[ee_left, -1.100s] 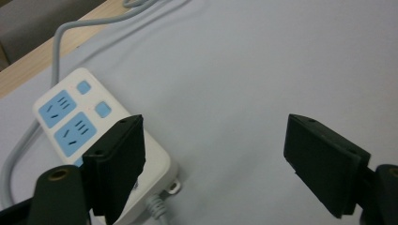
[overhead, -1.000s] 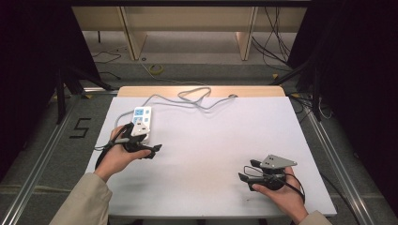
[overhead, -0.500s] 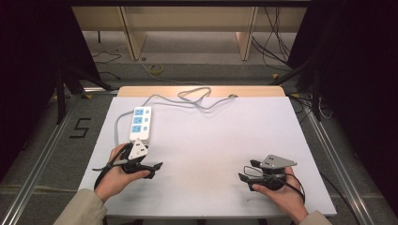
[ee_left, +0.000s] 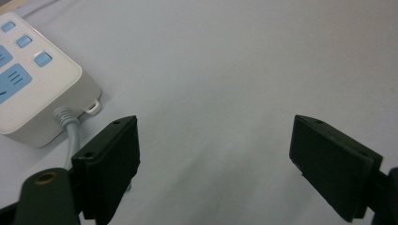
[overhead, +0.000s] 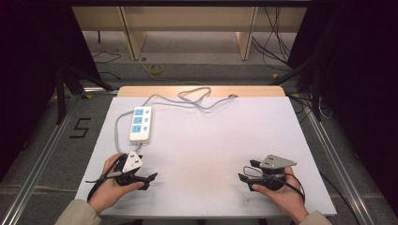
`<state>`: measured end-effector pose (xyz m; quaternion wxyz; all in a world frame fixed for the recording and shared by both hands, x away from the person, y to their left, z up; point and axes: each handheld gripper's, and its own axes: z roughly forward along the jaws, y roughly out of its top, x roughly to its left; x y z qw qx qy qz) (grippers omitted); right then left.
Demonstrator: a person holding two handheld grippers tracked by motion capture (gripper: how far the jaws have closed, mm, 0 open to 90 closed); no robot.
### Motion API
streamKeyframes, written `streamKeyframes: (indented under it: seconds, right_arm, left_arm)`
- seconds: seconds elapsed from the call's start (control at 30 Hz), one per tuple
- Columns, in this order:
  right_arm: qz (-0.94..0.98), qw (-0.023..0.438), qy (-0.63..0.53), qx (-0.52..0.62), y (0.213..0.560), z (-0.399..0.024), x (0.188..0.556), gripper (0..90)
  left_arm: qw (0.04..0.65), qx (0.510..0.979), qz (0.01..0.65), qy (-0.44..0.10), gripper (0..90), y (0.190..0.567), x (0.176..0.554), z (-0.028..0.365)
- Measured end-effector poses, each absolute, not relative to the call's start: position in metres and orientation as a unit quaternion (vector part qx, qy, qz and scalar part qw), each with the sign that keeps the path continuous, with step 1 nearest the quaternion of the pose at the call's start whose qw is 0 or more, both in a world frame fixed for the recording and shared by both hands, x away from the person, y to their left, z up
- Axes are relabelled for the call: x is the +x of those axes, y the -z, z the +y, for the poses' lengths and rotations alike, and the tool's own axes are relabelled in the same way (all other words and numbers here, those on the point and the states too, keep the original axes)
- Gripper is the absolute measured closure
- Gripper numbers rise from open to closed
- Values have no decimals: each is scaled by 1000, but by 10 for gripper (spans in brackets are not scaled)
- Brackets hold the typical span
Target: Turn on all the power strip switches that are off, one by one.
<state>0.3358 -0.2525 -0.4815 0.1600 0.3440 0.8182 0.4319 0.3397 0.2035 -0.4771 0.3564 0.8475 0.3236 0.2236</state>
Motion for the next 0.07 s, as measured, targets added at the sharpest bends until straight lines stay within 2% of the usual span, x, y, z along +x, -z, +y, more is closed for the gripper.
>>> streamKeyframes:
  seconds: [0.07]
  right_arm:
    - [817, 160, -432, 346, 482, -253, 336, 293]
  left_arm:
    - [355, 848, 323, -224, 163, 477, 340, 203]
